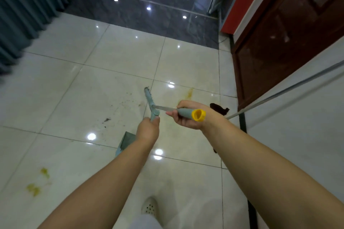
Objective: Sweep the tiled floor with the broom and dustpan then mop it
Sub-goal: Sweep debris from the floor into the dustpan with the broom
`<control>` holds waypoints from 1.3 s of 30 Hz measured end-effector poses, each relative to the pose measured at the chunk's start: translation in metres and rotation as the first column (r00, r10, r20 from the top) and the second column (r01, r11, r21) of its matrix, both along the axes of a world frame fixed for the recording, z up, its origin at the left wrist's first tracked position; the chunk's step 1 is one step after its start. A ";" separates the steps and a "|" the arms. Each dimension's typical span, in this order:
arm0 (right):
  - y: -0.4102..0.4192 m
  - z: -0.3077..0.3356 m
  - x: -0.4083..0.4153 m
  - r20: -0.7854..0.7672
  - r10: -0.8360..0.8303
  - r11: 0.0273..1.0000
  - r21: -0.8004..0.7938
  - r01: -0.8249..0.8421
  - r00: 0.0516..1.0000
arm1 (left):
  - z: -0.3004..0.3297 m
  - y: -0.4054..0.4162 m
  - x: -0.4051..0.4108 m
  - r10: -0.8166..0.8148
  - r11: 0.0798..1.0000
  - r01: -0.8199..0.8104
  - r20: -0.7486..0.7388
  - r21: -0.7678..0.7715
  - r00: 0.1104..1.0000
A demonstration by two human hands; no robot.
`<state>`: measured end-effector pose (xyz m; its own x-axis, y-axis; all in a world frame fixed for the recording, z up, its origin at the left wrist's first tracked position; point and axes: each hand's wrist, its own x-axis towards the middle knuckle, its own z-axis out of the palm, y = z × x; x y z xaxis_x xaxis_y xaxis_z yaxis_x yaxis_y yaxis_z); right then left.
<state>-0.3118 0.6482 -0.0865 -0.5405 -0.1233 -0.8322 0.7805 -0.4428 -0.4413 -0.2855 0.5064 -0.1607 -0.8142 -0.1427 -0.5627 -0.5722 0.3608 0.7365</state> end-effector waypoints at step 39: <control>-0.112 -0.135 -0.050 0.457 0.686 0.698 -0.193 -0.690 0.566 | -0.014 -0.167 0.052 0.875 0.396 -0.912 -0.256 -0.107 0.410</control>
